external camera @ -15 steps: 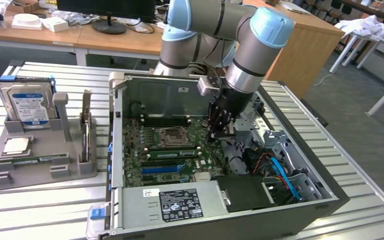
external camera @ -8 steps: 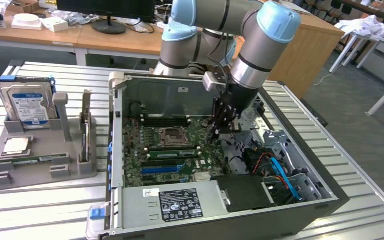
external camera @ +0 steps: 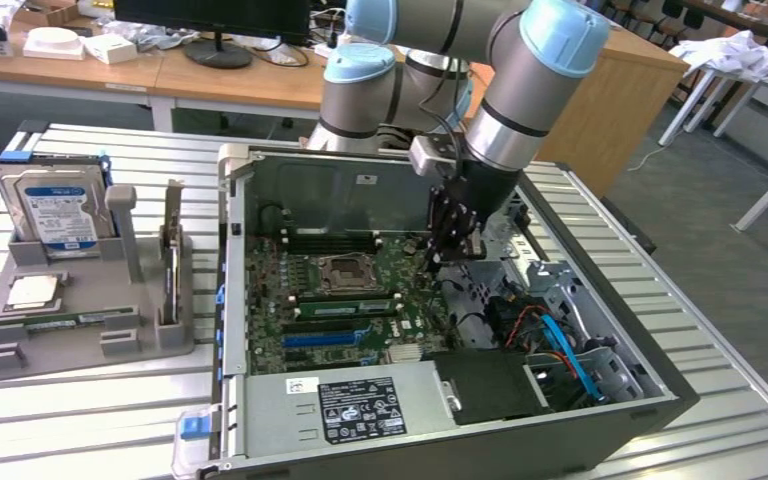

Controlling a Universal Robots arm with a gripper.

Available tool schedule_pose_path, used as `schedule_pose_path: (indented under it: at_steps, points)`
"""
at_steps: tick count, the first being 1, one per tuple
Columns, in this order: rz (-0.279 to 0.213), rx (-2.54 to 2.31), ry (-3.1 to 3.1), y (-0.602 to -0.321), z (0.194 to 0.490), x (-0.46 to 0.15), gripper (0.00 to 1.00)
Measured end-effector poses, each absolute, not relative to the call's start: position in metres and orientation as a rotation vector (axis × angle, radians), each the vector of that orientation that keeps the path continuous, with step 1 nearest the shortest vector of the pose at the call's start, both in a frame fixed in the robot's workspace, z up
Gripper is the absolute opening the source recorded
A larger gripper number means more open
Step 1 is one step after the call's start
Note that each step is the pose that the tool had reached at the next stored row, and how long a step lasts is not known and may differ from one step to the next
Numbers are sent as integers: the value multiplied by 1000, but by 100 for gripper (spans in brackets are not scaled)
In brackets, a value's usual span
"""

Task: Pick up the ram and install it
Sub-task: 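Press down the ram until it locks into place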

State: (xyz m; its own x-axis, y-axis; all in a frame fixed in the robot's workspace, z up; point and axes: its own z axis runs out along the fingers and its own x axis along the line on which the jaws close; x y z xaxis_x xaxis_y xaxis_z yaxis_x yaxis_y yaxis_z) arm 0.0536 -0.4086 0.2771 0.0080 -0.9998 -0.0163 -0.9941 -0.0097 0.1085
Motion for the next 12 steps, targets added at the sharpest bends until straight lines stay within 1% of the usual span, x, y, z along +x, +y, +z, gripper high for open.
schedule_pose_path:
  at_steps: [9, 12]
  points:
    - [-134, 2183, -2164, -409, 277, 54, 10]
    - [-86, 2207, -2186, -409, 277, 53, 10]
